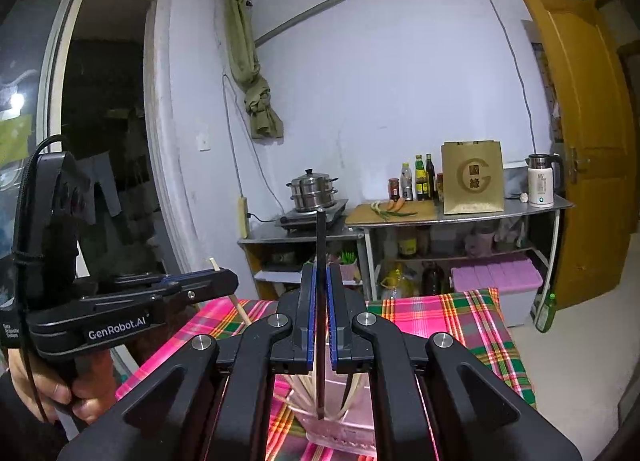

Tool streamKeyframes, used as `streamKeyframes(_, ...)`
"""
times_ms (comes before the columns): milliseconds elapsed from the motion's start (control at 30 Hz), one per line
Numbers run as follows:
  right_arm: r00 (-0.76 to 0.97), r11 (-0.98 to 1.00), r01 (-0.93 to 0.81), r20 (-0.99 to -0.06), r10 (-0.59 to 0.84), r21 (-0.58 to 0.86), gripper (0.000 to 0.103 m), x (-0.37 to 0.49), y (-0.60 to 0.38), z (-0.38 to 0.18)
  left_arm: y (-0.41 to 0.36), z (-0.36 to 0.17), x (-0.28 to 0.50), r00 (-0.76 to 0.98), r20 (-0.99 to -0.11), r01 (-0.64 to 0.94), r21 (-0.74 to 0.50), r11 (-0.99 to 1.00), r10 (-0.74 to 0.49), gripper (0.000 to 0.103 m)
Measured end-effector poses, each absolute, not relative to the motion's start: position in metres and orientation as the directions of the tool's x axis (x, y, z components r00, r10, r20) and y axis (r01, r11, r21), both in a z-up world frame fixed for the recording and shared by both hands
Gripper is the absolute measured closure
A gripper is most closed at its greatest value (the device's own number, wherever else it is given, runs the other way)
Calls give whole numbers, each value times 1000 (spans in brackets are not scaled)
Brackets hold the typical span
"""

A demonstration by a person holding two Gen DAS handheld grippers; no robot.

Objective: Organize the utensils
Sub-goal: 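Lower the chopsticks into the basket compartments with both tools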

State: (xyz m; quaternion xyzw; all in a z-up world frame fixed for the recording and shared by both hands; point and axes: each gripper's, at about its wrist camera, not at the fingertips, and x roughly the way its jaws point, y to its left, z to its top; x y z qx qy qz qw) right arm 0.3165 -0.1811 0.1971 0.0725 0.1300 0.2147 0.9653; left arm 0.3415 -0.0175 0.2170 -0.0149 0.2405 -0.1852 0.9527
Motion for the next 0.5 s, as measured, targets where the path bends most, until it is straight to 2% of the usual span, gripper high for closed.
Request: streamKeyframes(500, 857, 906, -373, -299, 419, 200, 99, 354, -172, 146, -24, 165, 371, 765, -530, 342, -146, 928, -366, 97)
